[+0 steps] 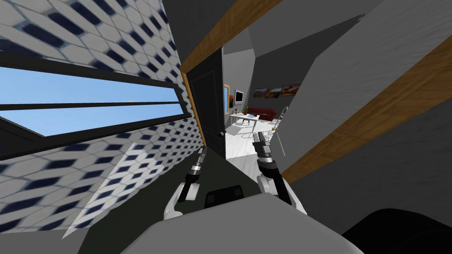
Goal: Push the door open
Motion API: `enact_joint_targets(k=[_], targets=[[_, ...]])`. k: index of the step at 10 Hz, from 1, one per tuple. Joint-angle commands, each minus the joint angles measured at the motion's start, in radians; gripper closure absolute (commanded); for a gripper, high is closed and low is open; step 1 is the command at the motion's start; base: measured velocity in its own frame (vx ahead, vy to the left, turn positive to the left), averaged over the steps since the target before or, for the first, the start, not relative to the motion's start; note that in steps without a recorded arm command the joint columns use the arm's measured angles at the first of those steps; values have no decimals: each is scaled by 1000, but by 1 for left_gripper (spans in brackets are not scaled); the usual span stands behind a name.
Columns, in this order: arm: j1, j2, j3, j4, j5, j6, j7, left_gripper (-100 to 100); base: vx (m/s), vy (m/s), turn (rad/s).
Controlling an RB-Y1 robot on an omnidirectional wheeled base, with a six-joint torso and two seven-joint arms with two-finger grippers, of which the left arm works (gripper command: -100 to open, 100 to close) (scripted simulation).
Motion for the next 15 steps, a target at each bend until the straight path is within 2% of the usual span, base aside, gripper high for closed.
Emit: enact_joint_targets(k=[1,8,9,15], targets=[[-13,4,-8,39,-13,-12,-33,-100,96,31,-47],[-88,19,-31,235,-64,-75,-163,-100,96,26,-53],[-88,19,-31,235,-64,-75,-163,-100,69,28,-17],[-148,29,-51,395,-106,-127,-268,-100,84,26,-47]])
